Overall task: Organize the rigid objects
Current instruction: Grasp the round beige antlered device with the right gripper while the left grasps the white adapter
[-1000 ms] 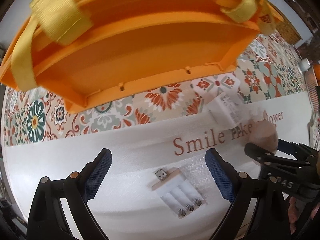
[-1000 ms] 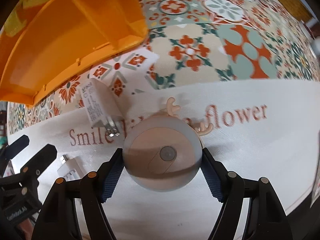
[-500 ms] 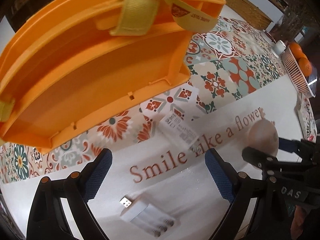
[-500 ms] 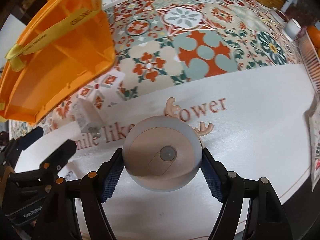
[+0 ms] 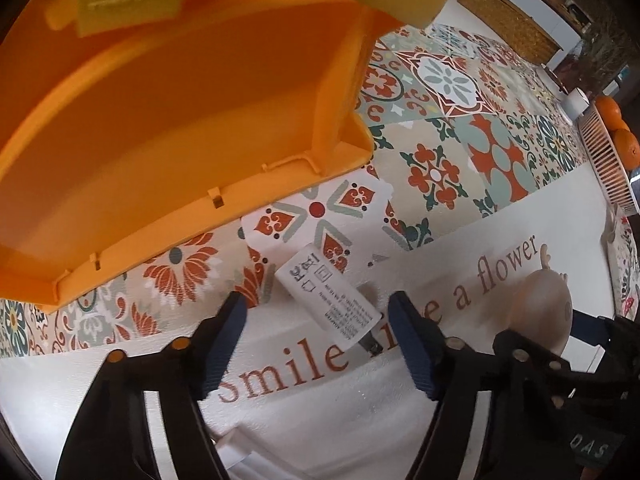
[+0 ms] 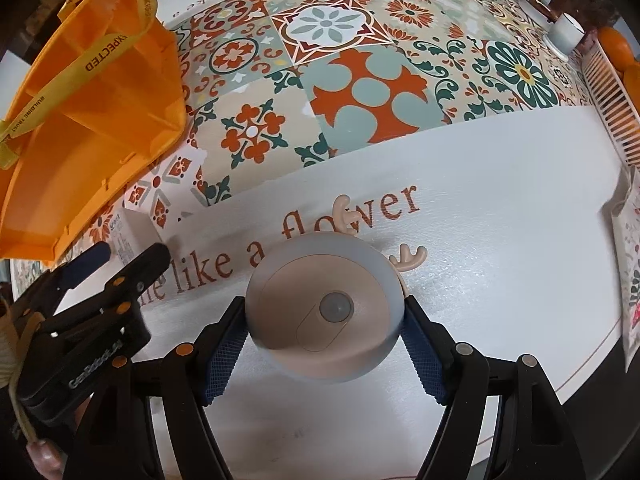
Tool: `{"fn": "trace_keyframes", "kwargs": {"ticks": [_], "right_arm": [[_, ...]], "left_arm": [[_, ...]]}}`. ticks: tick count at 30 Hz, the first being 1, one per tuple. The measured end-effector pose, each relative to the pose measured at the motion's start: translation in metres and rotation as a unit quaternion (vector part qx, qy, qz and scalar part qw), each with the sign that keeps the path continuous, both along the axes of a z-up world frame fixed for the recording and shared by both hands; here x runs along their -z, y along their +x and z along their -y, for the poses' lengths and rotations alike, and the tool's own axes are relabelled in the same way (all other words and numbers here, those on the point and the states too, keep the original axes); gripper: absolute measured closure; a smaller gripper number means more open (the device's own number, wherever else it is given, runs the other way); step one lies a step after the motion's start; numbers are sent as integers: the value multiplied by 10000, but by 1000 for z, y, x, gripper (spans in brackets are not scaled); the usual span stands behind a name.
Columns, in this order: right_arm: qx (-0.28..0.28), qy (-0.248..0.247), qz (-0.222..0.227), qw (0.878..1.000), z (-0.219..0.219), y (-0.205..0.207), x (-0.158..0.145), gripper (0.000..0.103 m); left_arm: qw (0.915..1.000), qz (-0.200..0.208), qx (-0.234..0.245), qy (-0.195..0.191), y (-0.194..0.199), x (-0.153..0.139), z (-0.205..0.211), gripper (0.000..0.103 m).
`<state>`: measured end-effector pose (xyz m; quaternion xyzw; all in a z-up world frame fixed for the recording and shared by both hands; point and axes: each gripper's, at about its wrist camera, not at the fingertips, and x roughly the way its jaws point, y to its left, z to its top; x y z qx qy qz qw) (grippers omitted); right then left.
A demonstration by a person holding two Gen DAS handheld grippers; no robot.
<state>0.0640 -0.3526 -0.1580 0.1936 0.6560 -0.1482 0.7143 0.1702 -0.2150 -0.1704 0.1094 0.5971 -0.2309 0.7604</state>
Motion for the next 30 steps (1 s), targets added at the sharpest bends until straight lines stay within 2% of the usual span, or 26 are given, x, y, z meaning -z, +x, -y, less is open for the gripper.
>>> {"fn": "trace_keyframes", "kwargs": {"ticks": [4,8,11,14,22,27,30], "right_arm": [[-22,14,-10,10000,-8,10,7,28],[-83,6,12,10000,-11,14,6,28],[-136,8,43,9999,-20,19,3,28],[-183,41,84,9998,-27,24,0,28],[-395,37,263,9989,-49,49,-10,28],[-451,32,311,9985,-54,59,-14,28],[-465,9,344,9983,-52,62,-18,28]], "left_arm": [[10000,-21,-59,-4,0,6,3,49],[9997,-23,-73,-220,-1,4,-4,68],[9989,-84,-72,-463,0,3,-13,74],[9969,-206,-58,-753,1,1,-24,77],[9959,32,18,-906,-5,-11,-40,79],[9944,-81,-95,-1054,-2,-12,-43,79],[9941,108,-25,-1077,-4,-21,-46,79]]}}
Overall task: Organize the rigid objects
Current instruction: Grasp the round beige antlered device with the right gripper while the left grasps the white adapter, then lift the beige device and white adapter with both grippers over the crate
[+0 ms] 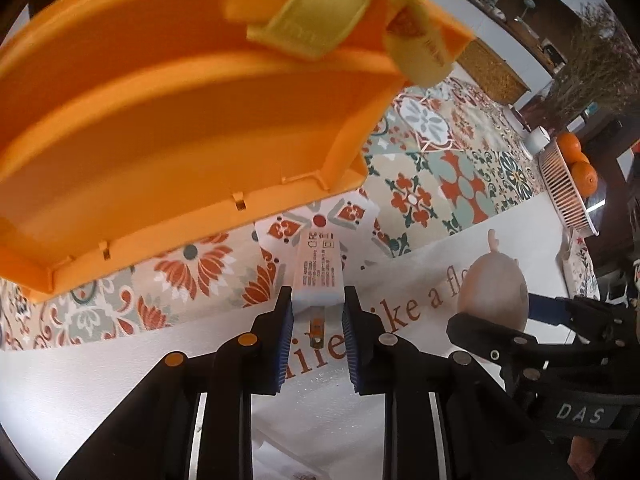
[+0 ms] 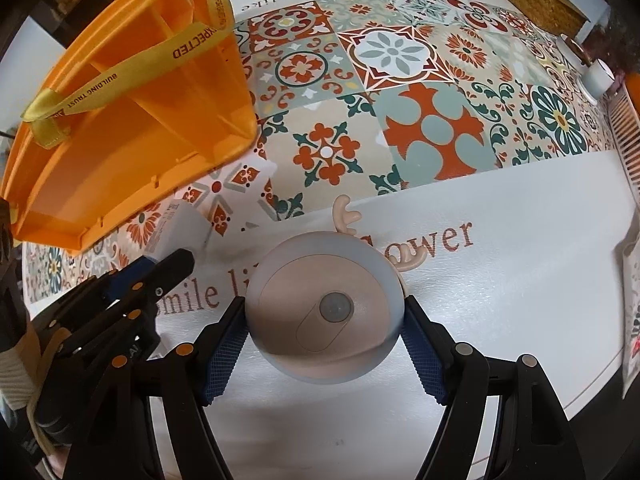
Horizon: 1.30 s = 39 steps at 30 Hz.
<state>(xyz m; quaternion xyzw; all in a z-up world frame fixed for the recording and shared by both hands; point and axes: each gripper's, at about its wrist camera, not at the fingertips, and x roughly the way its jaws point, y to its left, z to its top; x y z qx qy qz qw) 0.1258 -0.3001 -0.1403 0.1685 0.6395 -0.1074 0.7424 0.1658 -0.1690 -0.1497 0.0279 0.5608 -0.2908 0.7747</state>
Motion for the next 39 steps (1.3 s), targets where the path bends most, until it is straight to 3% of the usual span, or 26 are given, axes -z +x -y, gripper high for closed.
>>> {"fn": "trace_keyframes", "kwargs": {"ticks": [18,39], "right_arm": [[-109,-130,410,9990,2,-8,-30,28],[-562,-408,1557,9854,-31,-4,-109,28]], "left_arm": [[9986,466,32,-256,-8,-41,-13,79],[9859,1347,-573,-811,-16,-122,-64,79]]}}
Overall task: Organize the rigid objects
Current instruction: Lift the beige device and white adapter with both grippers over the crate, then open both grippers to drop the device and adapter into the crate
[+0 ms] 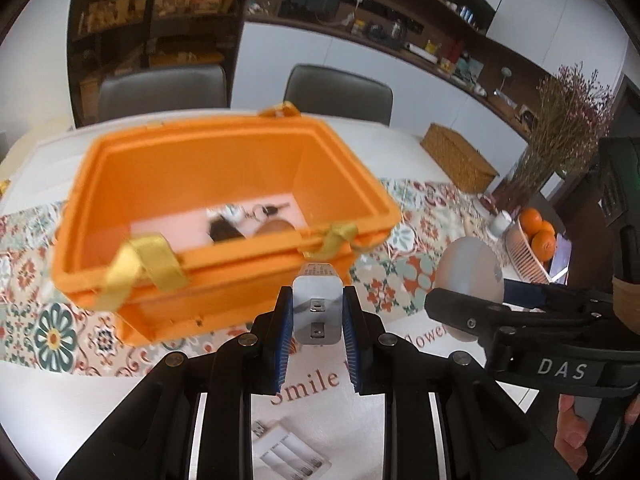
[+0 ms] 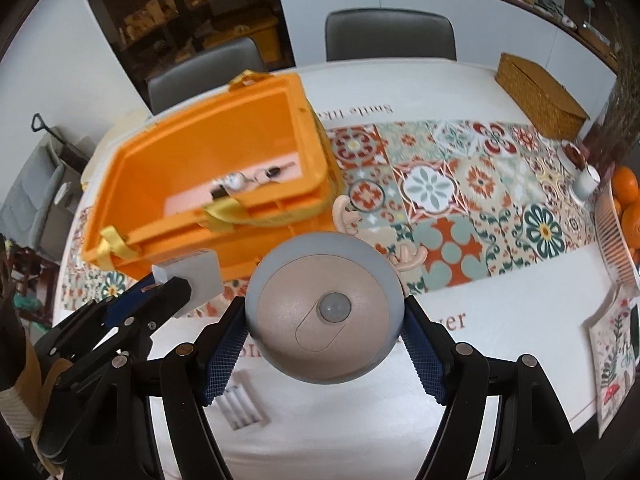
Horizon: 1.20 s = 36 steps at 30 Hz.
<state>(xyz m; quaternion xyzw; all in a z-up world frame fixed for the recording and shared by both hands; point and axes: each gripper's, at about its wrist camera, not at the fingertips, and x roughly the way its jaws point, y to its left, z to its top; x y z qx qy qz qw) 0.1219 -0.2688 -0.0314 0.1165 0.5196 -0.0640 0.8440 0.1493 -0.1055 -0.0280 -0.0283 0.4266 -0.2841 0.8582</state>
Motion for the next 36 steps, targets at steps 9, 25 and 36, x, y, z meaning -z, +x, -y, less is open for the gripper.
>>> {"fn": "trace_keyframes", "kwargs": {"ticks": [9,25,36], "right_arm": [[-274,44,365,9990,-19,12,-22,28],[-687,4,656,9955,-49,60,-40,28],[-845,-78,485,9952,-57,105,-28,28]], "left_arm": [[9987,388,-305,-90,11,-28,-19,79],[9940,779,-761,115,47,-55,-46,79],[9944,420,-904,346,87,-39,-54,79]]}}
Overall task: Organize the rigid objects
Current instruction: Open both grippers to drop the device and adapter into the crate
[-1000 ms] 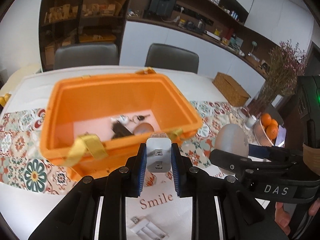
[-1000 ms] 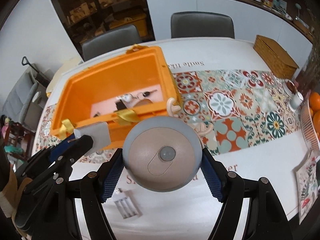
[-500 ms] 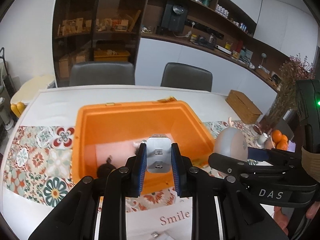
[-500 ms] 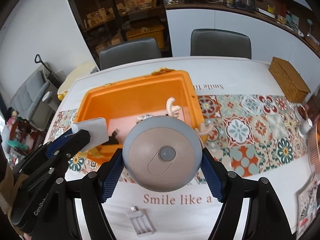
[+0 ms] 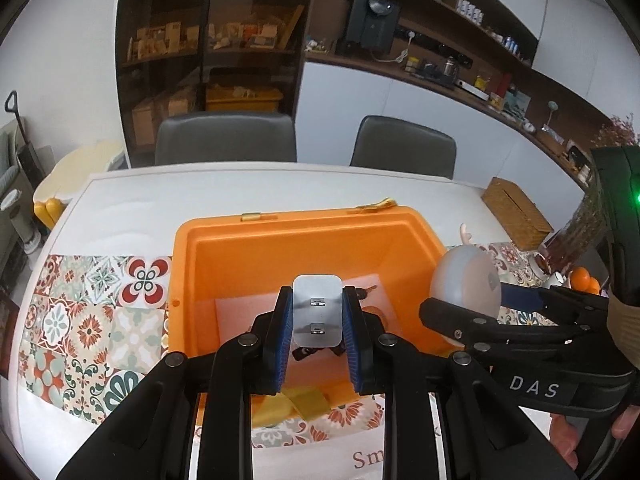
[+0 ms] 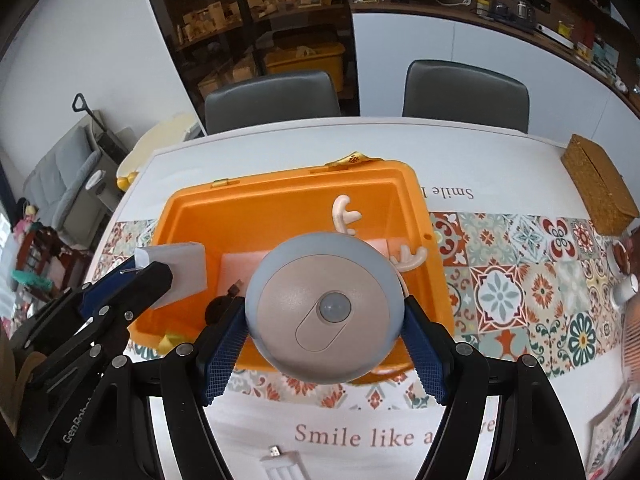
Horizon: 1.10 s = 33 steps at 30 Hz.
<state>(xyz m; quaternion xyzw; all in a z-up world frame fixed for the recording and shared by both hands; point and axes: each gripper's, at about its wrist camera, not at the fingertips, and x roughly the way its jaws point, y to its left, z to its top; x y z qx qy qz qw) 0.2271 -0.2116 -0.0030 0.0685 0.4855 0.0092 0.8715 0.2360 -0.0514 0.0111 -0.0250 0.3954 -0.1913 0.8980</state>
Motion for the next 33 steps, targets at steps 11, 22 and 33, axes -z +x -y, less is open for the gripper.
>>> {"fn": "trace_keyframes", "kwargs": {"ticks": [11,22,33], "right_arm": [[-34,-72,-195,9998,-3,35,13,28],[-80,-20,-401,9992,-6,47,26,28],[-105,-71,-375,9992,-12,43,25,24]], "left_arm": [[9993,-264,-91,264,27,10,-1,79],[9946,-382,-631,728,28,9,-17,29],[9884,-388,-1058,1018,10,11,-41,8]]}}
